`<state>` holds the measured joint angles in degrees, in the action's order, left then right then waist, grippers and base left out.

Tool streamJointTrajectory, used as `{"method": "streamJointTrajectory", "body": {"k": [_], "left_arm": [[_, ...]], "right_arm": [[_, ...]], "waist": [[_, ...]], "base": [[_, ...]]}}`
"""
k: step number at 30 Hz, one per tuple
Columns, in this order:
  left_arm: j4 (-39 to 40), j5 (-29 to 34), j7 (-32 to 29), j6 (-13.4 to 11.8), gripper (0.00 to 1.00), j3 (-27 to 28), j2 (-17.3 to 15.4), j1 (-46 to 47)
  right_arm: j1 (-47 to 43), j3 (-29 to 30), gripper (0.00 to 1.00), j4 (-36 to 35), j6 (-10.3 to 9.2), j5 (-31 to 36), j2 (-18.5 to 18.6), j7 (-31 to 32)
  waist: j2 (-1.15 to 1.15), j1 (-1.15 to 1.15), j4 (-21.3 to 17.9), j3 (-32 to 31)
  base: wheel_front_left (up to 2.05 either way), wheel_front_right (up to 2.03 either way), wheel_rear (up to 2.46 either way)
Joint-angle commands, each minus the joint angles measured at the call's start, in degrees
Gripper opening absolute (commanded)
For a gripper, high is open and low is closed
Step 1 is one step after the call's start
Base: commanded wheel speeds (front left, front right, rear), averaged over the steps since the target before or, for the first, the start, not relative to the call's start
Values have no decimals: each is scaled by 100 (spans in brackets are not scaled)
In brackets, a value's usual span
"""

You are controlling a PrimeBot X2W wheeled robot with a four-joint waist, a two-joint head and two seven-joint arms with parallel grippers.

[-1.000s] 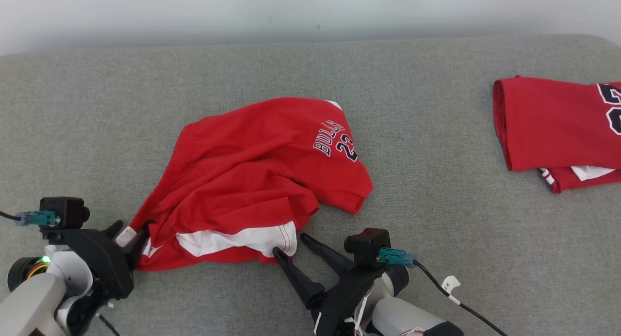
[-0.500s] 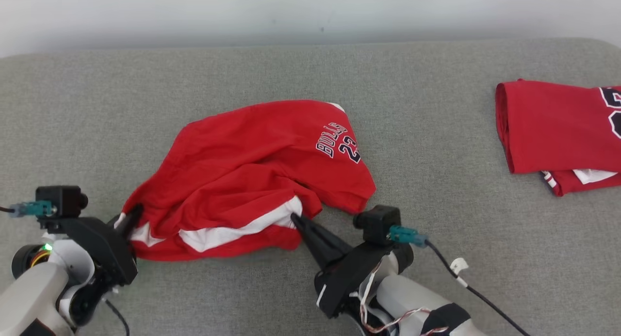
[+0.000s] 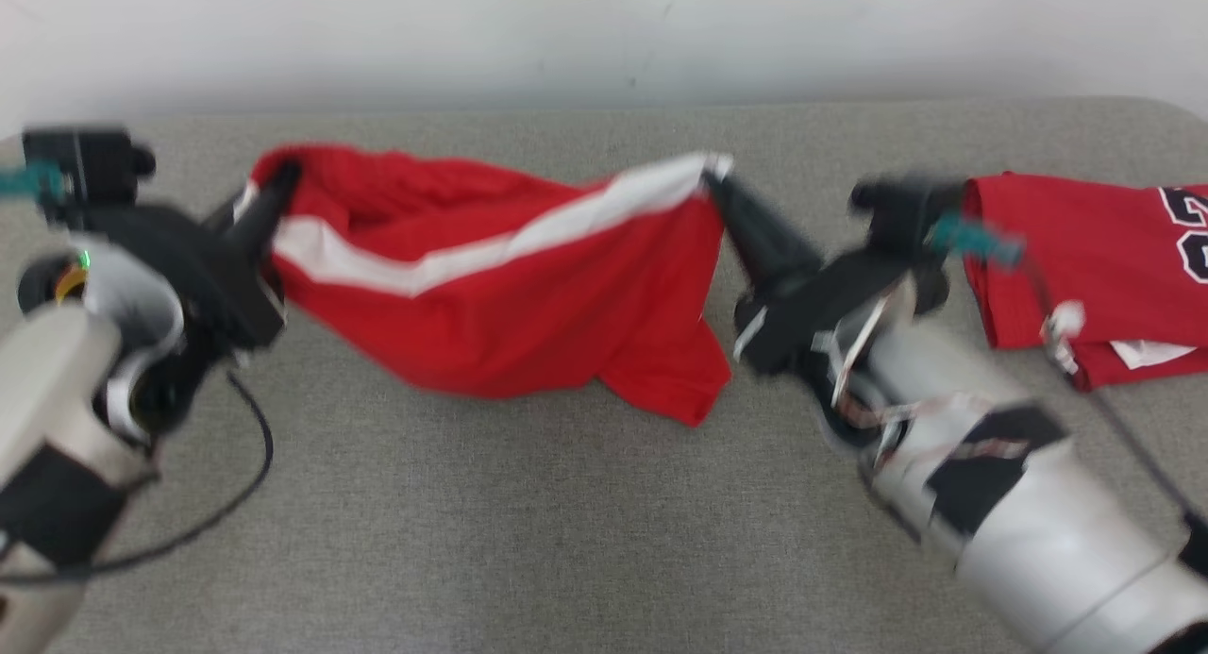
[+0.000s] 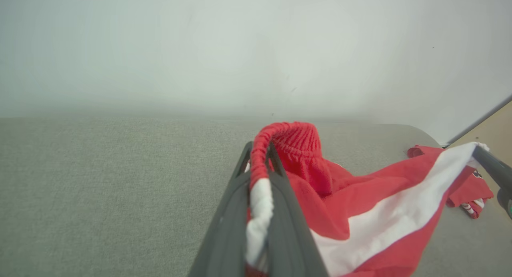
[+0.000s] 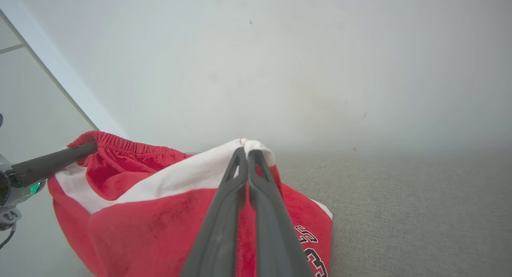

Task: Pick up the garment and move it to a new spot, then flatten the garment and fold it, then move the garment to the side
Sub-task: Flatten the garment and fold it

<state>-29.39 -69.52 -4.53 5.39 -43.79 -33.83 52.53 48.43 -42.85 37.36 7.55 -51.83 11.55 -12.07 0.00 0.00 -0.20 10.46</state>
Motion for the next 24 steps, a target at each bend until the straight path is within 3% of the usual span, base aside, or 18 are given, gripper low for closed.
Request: {"method": "streamJointTrajectory", "body": {"k": [1, 4, 7, 11, 14, 19, 24], "left_arm": [[-54, 41, -102, -43, 0, 31, 41, 304], [-272, -87, -417, -126, 0, 185, 238, 1067], [-712, -332, -749, -347, 0, 533, 573, 2332], [-1320, -134, -641, -592, 0, 770, 820, 3825], [-1675, -2, -288, -617, 0, 937, 1051, 4823], [-2110, -133, 421, -358, 0, 1274, 1538, 5608], [-2468, -122, 570, -61, 0, 1183, 1768, 5428]], "right_arm": [[276, 99, 0, -33, -15, -180, 24, 150], [1119, 362, 0, 149, -15, -487, 160, 623], [2561, 776, 0, 783, -15, -773, 205, 1222], [4149, 1091, 0, 1625, -15, -608, 204, 1337], [5227, 1137, 0, 2153, -15, -263, 240, 1138], [6162, 1181, 0, 2564, -15, -71, 254, 738], [6045, 1029, 0, 2478, -15, -106, 292, 576]], "waist": [[0, 0, -73, 188], [0, 0, -127, 538], [0, 0, -169, 1172], [0, 0, -164, 1755], [0, 0, -168, 2069], [0, 0, 11, 2352], [0, 0, 107, 2305]], "base": [[0, 0, 0], [0, 0, 0], [0, 0, 0], [0, 0, 0], [0, 0, 0], [0, 0, 0], [0, 0, 0]]}}
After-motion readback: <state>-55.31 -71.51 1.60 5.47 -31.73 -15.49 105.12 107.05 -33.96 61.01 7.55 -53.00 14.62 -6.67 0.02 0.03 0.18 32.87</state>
